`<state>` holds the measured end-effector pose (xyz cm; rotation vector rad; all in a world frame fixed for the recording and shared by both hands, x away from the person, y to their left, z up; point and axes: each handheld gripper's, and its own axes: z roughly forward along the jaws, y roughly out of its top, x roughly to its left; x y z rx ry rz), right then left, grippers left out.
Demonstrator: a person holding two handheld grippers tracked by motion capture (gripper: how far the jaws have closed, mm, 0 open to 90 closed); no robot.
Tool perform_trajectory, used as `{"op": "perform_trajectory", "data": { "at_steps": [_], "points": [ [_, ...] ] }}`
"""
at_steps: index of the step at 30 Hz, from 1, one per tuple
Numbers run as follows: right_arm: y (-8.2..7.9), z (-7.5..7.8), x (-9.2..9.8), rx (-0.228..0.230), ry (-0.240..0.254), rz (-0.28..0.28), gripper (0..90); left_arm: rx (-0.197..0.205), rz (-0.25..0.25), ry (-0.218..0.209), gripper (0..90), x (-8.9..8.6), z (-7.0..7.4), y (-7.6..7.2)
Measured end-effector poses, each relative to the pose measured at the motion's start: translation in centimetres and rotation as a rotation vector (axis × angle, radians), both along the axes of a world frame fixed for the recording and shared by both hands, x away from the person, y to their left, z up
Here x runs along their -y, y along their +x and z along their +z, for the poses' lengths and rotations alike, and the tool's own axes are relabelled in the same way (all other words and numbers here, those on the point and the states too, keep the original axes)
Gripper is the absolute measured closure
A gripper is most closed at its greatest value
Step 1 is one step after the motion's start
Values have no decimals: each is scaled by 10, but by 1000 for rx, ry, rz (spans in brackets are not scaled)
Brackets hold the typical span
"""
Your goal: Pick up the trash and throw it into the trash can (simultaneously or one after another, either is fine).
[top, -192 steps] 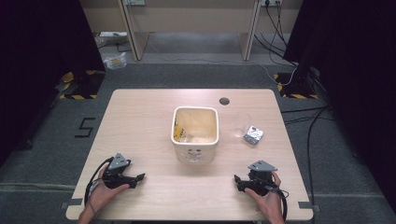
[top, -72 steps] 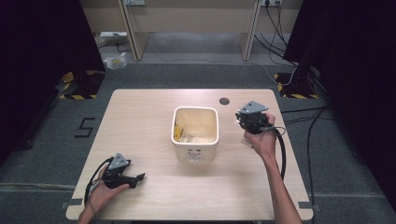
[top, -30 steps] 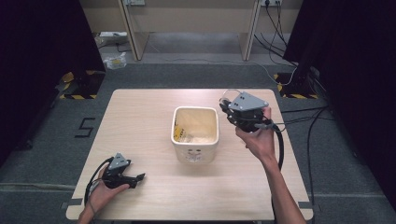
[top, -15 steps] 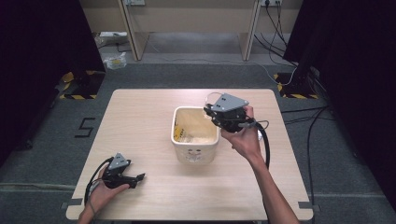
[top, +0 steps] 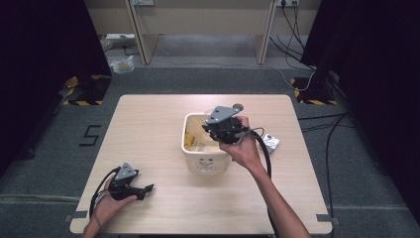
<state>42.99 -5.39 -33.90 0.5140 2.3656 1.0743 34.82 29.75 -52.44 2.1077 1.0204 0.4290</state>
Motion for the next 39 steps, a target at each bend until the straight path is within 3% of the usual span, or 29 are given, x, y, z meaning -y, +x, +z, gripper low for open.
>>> {"op": "perform_trajectory", "data": {
  "at_steps": [6,12,24,30,35,37,38,39],
  "points": [
    [5,-13,-7,-58,-19,17,826,0,0,0,133,0,0,0],
    [6,-24,-15,-85,-58,28,824,0,0,0,133,0,0,0],
    [10,-34,-27,-164,-57,49,811,0,0,0,133,0,0,0],
    [11,-37,-31,-183,-64,62,788,0,0,0,133,0,0,0],
    [9,-35,-32,-182,-62,56,671,0,0,0,133,0,0,0],
    [9,-30,-29,-179,-23,48,587,0,0,0,133,0,0,0],
    [9,-23,-22,-161,24,38,533,0,0,0,133,0,0,0],
    [9,-23,-22,-161,24,38,533,0,0,0,133,0,0,0]
  ]
}}
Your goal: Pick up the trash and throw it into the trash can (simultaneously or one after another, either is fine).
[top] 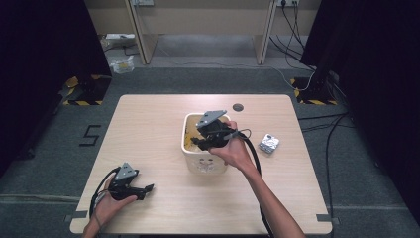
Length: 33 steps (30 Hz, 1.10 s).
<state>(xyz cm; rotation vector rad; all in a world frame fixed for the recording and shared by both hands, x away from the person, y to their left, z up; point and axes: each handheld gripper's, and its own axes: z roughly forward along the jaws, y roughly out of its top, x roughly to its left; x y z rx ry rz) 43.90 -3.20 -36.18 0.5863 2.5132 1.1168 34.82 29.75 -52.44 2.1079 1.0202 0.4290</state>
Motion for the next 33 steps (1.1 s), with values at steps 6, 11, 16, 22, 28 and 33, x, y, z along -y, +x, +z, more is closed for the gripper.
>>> {"op": "perform_trajectory", "data": {
  "at_steps": [6,11,16,22,28,33],
  "points": [
    [-2,17,26,27,75,-111,415,0,0,0,133,0,0,0],
    [-3,27,53,54,125,-177,382,0,0,0,133,0,0,0],
    [-2,32,87,69,146,-269,347,0,0,0,133,0,0,0],
    [-1,32,123,83,137,-364,312,0,0,0,133,0,0,0],
    [3,12,150,65,71,-465,229,0,0,0,133,0,0,0],
    [7,-12,166,21,37,-504,191,1,0,0,133,0,0,0]
  ]
}}
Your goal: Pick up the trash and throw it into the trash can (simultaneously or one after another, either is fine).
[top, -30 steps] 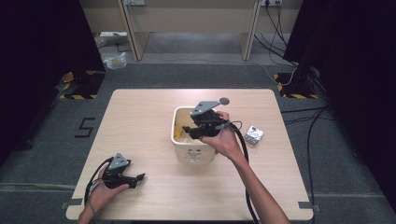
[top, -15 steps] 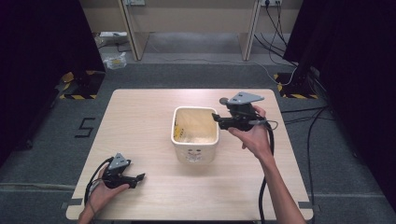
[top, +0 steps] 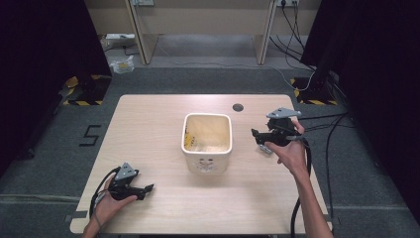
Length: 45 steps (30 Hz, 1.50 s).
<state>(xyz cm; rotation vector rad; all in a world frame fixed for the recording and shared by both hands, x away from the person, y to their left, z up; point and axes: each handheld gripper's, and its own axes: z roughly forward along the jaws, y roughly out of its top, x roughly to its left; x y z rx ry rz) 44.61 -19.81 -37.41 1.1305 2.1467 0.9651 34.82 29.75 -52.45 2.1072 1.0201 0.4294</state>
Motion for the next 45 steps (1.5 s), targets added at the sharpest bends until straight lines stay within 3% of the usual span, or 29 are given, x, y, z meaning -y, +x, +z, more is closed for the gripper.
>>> {"op": "perform_trajectory", "data": {
  "at_steps": [4,6,12,21,29,36,45],
  "points": [
    [5,-26,10,-66,-32,-37,177,-2,-2,5,132,0,0,0],
    [6,-28,10,-73,-35,-39,177,-2,-1,1,132,0,0,0],
    [15,-60,12,-146,-96,-60,176,-2,-1,1,132,0,0,0],
    [25,-88,15,-212,-105,-92,199,-2,-1,1,132,0,0,0],
    [33,-90,19,-220,3,-241,200,-2,-1,1,132,0,0,0],
    [38,-100,16,-251,5,-322,200,-2,-1,1,132,0,0,0],
    [44,-102,9,-243,17,-348,205,-2,-1,1,132,0,0,0]
  ]
}}
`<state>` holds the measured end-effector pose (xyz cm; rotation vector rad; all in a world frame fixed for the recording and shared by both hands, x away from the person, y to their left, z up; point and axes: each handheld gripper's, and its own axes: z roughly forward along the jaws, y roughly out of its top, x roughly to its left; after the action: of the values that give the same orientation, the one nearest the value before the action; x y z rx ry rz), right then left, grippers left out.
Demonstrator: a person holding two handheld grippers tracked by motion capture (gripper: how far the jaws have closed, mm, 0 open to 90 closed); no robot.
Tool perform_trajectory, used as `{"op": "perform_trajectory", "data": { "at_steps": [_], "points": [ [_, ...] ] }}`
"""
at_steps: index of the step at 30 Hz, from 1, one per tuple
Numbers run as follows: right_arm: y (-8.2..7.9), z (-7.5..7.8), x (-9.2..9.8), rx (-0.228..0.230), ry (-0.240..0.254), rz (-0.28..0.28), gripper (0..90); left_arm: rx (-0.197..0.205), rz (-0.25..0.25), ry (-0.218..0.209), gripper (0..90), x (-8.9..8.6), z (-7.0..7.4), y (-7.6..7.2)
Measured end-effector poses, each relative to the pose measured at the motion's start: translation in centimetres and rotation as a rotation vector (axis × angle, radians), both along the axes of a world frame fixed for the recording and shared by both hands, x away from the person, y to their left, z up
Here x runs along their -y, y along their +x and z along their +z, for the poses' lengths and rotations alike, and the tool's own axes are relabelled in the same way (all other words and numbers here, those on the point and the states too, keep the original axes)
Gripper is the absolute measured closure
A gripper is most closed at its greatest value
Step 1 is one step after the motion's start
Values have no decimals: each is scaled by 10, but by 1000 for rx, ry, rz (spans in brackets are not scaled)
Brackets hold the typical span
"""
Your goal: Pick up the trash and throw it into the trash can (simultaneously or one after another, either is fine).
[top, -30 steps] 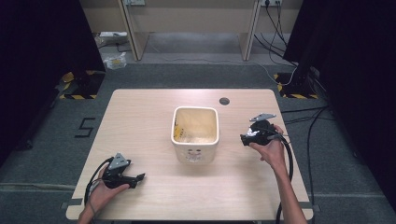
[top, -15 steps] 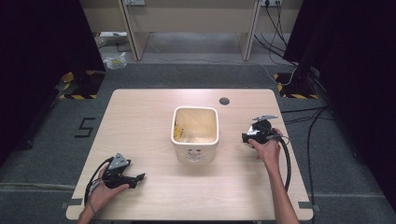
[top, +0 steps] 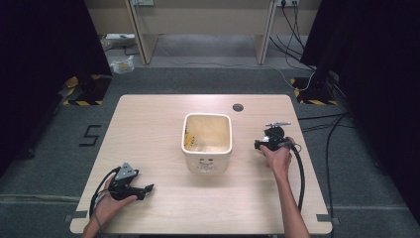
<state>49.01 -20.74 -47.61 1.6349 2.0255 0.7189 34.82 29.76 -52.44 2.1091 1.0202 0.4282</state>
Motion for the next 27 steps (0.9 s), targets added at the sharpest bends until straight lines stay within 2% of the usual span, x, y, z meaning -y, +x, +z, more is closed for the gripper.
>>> {"op": "perform_trajectory", "data": {
  "at_steps": [3,8,14,18,20,27],
  "points": [
    [1,-2,-1,-5,-11,-17,205,0,0,0,132,0,0,0],
    [3,-9,4,-23,-32,-10,206,0,0,0,132,0,0,0],
    [-2,-8,10,-31,-60,12,205,0,0,0,132,0,0,0],
    [-4,-10,19,-45,-54,-10,201,0,0,0,132,0,0,0],
    [-3,-12,23,-51,-34,-20,198,0,0,0,132,0,0,0],
    [3,-15,24,-56,-14,0,204,0,0,0,132,0,0,0]
  ]
}}
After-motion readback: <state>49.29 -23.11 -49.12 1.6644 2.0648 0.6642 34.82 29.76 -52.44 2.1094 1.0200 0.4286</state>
